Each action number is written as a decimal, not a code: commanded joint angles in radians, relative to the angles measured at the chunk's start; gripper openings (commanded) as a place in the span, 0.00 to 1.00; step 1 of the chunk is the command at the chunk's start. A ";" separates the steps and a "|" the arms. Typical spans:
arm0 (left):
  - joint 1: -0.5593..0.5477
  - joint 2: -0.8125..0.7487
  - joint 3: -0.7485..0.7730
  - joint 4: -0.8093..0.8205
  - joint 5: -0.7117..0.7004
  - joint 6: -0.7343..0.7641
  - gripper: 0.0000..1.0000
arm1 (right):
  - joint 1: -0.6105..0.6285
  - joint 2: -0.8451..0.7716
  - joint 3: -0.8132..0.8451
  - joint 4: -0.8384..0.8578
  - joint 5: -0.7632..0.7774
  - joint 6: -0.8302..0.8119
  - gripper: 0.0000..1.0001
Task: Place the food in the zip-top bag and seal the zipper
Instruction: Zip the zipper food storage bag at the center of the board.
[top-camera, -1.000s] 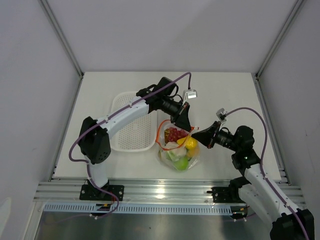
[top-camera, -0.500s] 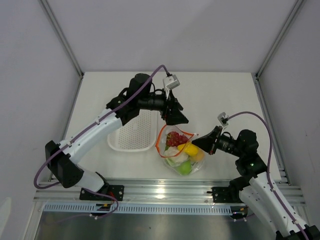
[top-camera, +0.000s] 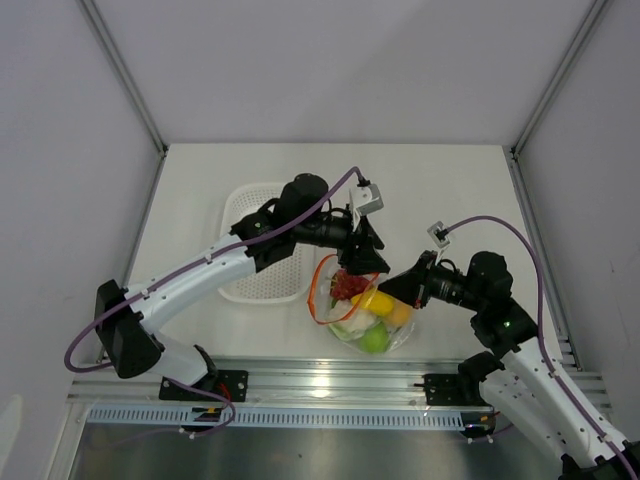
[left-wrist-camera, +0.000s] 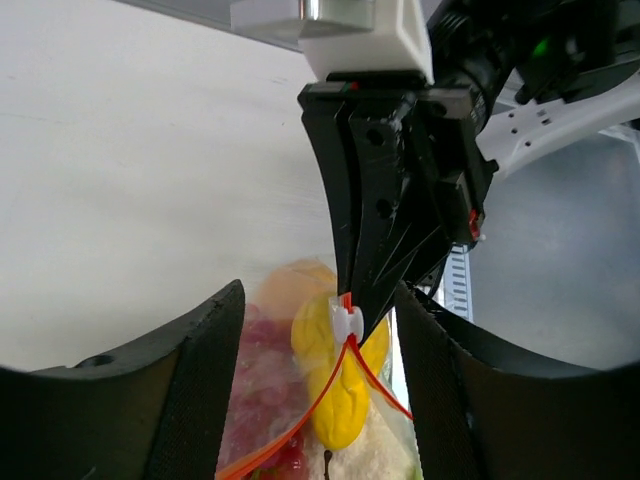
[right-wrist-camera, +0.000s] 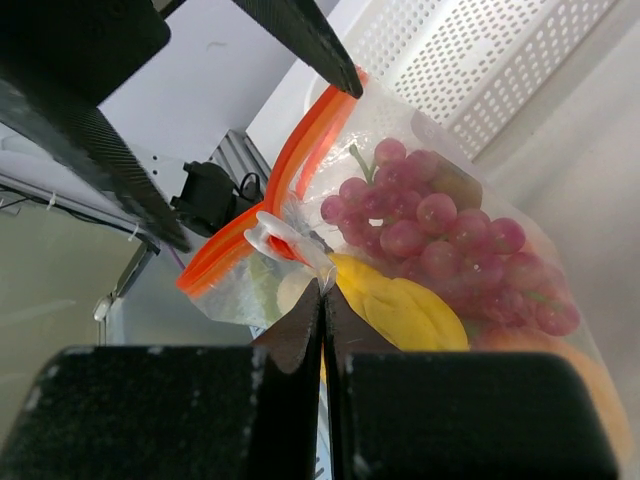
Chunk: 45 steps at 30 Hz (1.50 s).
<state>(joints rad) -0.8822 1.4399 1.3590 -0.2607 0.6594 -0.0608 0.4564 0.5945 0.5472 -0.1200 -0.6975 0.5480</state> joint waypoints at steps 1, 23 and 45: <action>-0.018 -0.058 -0.023 0.029 -0.064 0.050 0.62 | 0.014 -0.013 0.062 -0.012 0.044 0.032 0.00; -0.061 -0.073 -0.090 0.032 -0.138 0.042 0.52 | 0.034 -0.009 0.094 -0.035 0.072 0.038 0.00; -0.064 -0.044 -0.073 -0.002 -0.087 0.019 0.01 | 0.033 0.039 0.140 -0.082 -0.013 -0.074 0.19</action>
<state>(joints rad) -0.9432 1.4044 1.2564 -0.2737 0.5354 -0.0437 0.4892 0.6308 0.6186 -0.2127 -0.6598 0.5491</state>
